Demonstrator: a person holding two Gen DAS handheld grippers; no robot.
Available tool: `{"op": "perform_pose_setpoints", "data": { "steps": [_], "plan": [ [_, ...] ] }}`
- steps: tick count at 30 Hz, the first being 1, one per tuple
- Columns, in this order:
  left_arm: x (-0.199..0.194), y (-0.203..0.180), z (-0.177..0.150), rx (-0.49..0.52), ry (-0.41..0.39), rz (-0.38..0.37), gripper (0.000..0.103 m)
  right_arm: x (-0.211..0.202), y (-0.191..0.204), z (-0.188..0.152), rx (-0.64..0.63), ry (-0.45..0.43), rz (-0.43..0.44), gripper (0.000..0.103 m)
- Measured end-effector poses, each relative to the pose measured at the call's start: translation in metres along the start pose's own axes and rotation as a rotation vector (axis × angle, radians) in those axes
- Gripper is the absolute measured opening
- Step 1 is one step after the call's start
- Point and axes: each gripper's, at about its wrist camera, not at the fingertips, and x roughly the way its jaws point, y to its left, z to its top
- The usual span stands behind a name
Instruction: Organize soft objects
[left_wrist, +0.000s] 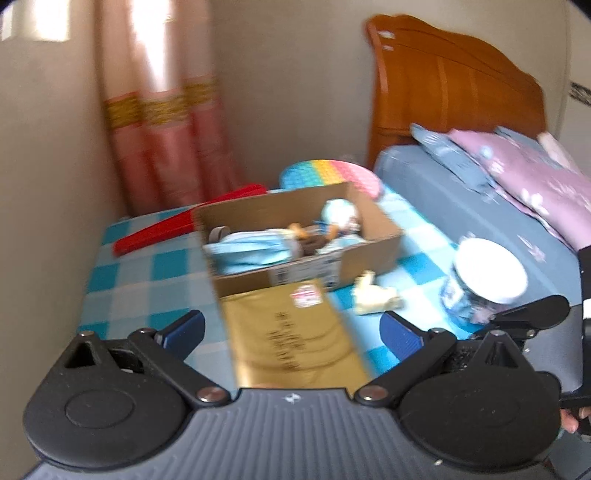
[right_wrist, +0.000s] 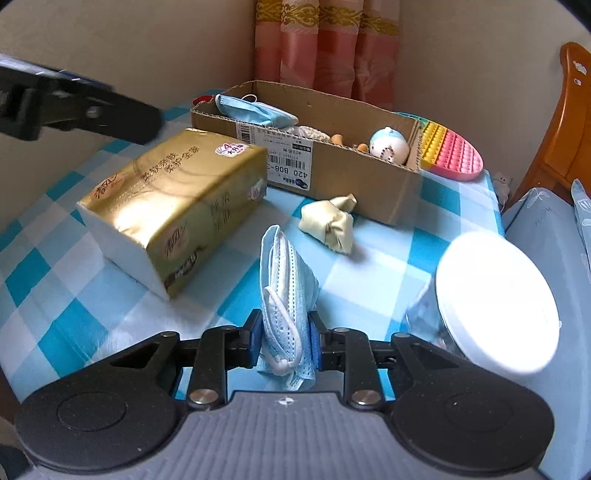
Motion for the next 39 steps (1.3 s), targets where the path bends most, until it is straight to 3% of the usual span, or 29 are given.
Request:
{"op": "perform_pose_setpoints", "data": {
  "steps": [2,6,11,16,20,25,28,34,36,39],
  "plan": [
    [0.005,-0.012,0.005,0.036,0.008,-0.026,0.101,-0.001,-0.001,-0.004,0.000,-0.003,0.009,0.034],
    [0.019,-0.039,0.013,0.110,0.021,-0.063,0.101,-0.003,-0.003,-0.013,-0.005,-0.013,0.018,0.056],
    [0.035,-0.063,0.020,0.165,0.033,-0.102,0.101,-0.003,-0.008,-0.021,-0.005,-0.036,0.028,0.063],
    [0.052,-0.078,0.027,0.172,0.059,-0.127,0.100,-0.003,-0.007,-0.027,-0.018,-0.057,0.034,0.084],
    [0.066,-0.087,0.031,0.180,0.079,-0.130,0.098,-0.004,-0.009,-0.032,-0.009,-0.077,0.040,0.087],
    [0.079,-0.099,0.034,0.226,0.110,-0.128,0.094,-0.002,-0.010,-0.037,-0.016,-0.080,0.061,0.103],
    [0.086,-0.104,0.035,0.220,0.156,-0.146,0.093,-0.003,-0.009,-0.041,-0.025,-0.095,0.069,0.103],
    [0.103,-0.106,0.039,0.198,0.232,-0.118,0.078,-0.006,-0.008,-0.045,-0.024,-0.116,0.071,0.103],
    [0.112,-0.106,0.040,0.178,0.256,-0.106,0.068,-0.007,-0.008,-0.047,-0.025,-0.121,0.072,0.103],
    [0.128,-0.105,0.038,0.147,0.290,-0.101,0.064,-0.007,-0.009,-0.049,-0.030,-0.124,0.077,0.103]
  ]
}}
